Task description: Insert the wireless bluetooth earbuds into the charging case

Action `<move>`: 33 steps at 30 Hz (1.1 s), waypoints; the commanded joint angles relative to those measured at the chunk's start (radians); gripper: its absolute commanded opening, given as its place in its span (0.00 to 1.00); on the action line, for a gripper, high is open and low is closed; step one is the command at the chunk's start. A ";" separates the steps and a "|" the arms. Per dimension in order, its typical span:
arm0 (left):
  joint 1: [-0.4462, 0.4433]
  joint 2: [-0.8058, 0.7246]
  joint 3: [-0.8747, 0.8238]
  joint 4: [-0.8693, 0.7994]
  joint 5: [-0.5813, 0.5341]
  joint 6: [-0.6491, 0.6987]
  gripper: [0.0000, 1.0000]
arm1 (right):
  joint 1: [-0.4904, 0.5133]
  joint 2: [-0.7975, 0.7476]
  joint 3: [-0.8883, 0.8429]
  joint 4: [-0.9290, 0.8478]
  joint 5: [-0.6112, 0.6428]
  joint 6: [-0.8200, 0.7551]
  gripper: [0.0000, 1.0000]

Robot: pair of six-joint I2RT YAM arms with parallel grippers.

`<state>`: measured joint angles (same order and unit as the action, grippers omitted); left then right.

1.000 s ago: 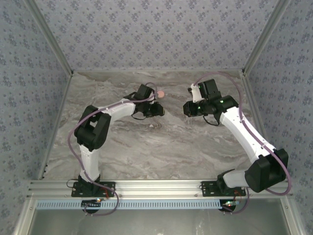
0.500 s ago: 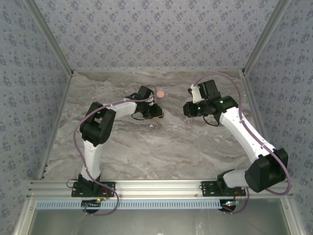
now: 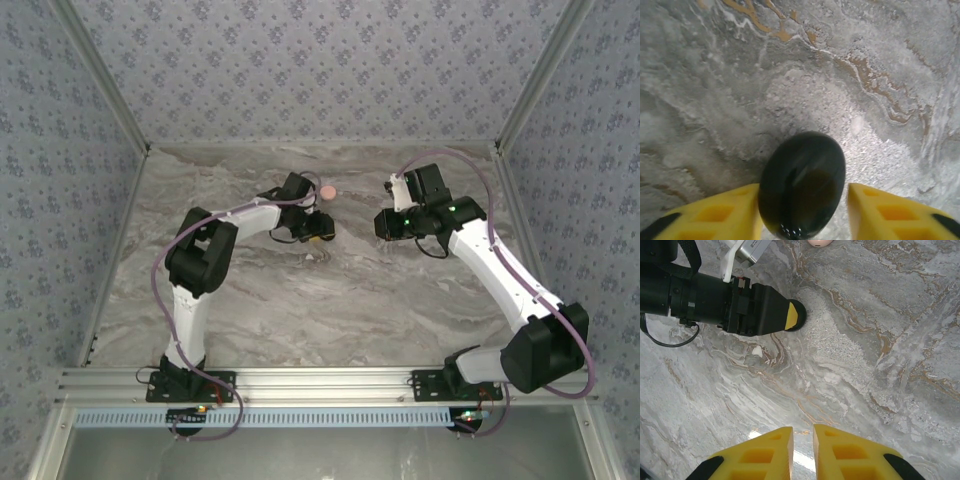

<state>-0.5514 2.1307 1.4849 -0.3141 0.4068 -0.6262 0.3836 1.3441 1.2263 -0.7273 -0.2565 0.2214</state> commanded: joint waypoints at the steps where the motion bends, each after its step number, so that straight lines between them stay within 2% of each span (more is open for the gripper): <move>1: 0.006 -0.024 0.032 -0.074 -0.059 0.053 0.54 | -0.009 -0.012 -0.007 -0.019 0.027 0.009 0.21; 4: 0.007 -0.060 0.040 -0.114 -0.098 0.094 0.61 | -0.009 -0.014 -0.007 -0.022 0.047 0.007 0.24; 9: 0.013 -0.149 0.027 -0.174 -0.180 0.150 0.64 | -0.012 -0.028 -0.014 -0.025 0.111 0.003 0.30; 18: 0.048 -0.397 -0.105 -0.235 -0.434 0.260 0.68 | -0.025 -0.070 -0.025 -0.027 0.297 0.024 0.34; 23: 0.081 -0.533 -0.190 -0.261 -0.560 0.294 0.70 | -0.038 -0.113 -0.084 -0.019 0.403 0.019 0.40; 33: 0.148 -0.769 -0.344 -0.253 -0.675 0.309 0.79 | -0.092 -0.181 -0.151 0.021 0.535 0.020 0.52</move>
<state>-0.4152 1.4406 1.1736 -0.5655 -0.2008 -0.3389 0.3103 1.1938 1.0977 -0.7254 0.2008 0.2325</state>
